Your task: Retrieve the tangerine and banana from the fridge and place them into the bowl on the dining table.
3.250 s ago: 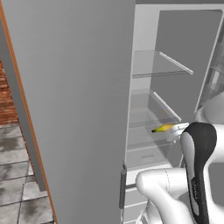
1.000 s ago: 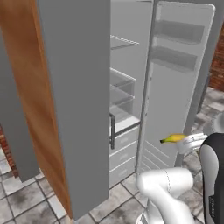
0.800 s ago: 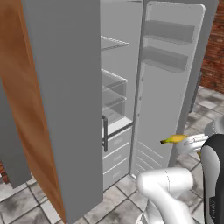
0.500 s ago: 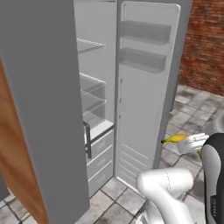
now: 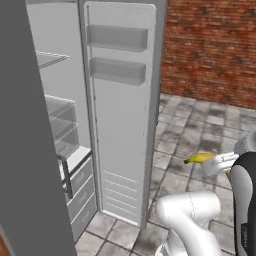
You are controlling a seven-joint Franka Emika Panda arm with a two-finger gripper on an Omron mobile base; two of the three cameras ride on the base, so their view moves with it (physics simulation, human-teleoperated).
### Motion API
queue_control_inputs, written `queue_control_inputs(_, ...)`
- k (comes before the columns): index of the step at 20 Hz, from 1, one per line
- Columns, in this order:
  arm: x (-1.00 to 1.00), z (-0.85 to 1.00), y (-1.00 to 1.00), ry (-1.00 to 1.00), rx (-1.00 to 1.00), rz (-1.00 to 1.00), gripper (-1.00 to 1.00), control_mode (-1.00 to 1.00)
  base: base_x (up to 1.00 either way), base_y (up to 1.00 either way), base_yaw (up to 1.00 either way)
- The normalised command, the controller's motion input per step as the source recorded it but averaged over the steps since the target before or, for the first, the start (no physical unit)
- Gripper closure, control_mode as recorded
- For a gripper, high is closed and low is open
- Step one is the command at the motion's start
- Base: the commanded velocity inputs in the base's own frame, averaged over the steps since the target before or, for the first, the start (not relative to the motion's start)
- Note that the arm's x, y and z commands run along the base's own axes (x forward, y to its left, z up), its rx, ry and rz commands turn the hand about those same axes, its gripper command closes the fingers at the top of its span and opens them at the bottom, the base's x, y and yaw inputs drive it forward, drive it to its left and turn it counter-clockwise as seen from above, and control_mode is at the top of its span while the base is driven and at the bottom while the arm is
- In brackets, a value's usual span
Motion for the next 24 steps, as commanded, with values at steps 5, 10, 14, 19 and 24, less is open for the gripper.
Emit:
queue_control_inputs(5, 0.0, 0.0, 0.0, 0.0, 0.0, 0.0, 1.0, 1.0, -0.15, 0.0, -0.51)
queue_control_inputs(10, 0.0, 0.0, 0.0, 0.0, 0.0, 0.0, 1.0, 1.0, -0.1, 0.0, -0.5)
queue_control_inputs(14, 0.0, 0.0, 0.0, 0.0, 0.0, 0.0, 1.0, 1.0, -0.03, 0.0, -0.47)
queue_control_inputs(19, 0.0, 0.0, 0.0, 0.0, 0.0, 0.0, 1.0, 1.0, 0.0, 0.0, -0.44)
queue_control_inputs(24, 0.0, 0.0, 0.0, 0.0, 0.0, 0.0, 1.0, 1.0, 0.16, 0.0, -0.32)
